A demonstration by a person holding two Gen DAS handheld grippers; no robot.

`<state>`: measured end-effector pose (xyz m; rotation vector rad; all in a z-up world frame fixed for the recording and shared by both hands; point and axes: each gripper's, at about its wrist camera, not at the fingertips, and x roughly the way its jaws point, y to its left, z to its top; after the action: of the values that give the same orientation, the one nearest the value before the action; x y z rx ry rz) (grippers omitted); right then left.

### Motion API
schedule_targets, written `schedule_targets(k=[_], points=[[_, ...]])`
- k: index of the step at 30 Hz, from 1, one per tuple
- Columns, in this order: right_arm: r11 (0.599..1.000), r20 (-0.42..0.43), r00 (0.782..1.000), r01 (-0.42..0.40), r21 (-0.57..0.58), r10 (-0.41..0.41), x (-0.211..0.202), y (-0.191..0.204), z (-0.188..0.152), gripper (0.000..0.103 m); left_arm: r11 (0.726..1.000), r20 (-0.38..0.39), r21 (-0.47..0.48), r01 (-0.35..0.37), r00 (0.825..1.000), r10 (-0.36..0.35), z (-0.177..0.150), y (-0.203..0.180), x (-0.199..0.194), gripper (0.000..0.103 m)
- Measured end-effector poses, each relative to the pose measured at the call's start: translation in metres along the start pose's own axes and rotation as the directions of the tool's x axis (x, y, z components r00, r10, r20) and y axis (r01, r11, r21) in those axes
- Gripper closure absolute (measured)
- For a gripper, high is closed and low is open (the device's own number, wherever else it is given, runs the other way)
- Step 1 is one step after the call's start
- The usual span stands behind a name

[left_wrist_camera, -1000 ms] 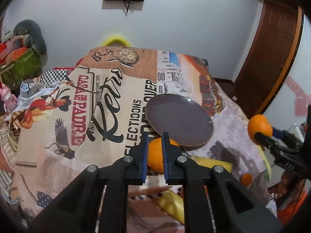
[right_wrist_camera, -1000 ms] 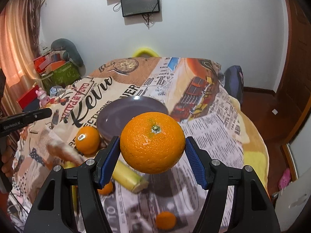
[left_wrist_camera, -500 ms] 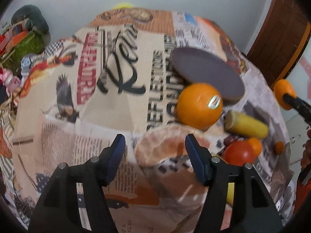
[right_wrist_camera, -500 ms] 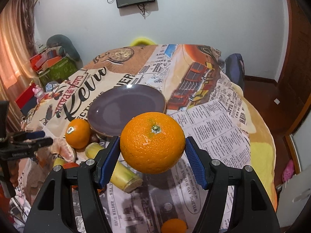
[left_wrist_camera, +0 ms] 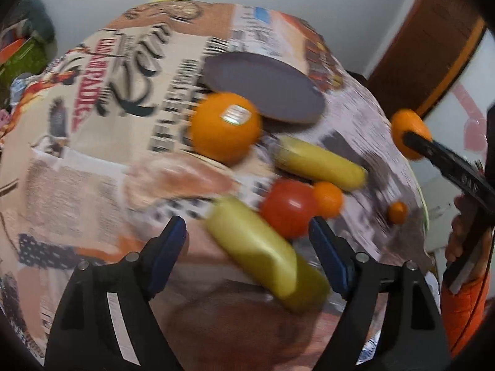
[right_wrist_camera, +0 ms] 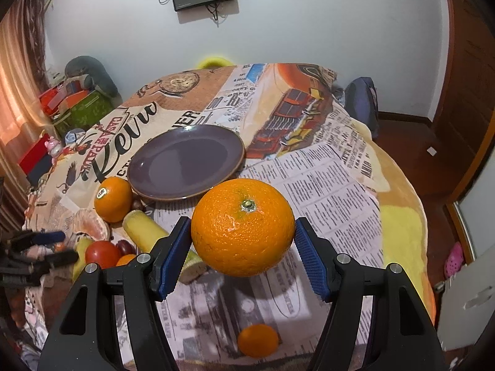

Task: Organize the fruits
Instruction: 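Lift the large orange with the right tool while the left tool moves toward a yellow squash, then grasp the yellow cylindrical squash with the left tool, then carry the squash with the left tool while the right tool carries the orange over the plate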

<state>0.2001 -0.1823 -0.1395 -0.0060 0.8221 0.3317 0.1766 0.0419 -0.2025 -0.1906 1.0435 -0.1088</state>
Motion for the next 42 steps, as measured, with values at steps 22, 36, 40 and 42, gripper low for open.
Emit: schedule_targets(k=[22, 36, 40, 42], points=[[0.999, 0.042, 0.998, -0.038, -0.017, 0.038, -0.023, 0.011, -0.009, 0.039, 0.993, -0.031, 0.076, -0.094, 0.995, 0.096, -0.037, 0.019, -0.009, 0.063], [0.998, 0.023, 0.999, -0.034, -0.045, 0.035, -0.019, 0.019, -0.008, 0.039, 0.999, -0.023, 0.031, -0.036, 0.999, 0.036, -0.001, 0.029, 0.015, 0.067], [0.998, 0.024, 0.999, -0.029, -0.054, 0.03, -0.016, 0.019, -0.003, 0.039, 1.0, 0.04, 0.007, -0.027, 0.999, 0.026, 0.004, 0.034, -0.009, 0.067], [0.998, 0.029, 0.999, -0.029, -0.059, 0.03, -0.014, 0.02, 0.001, 0.039, 1.0, 0.084, 0.004, -0.029, 0.996, 0.029, 0.01, 0.035, -0.024, 0.068]])
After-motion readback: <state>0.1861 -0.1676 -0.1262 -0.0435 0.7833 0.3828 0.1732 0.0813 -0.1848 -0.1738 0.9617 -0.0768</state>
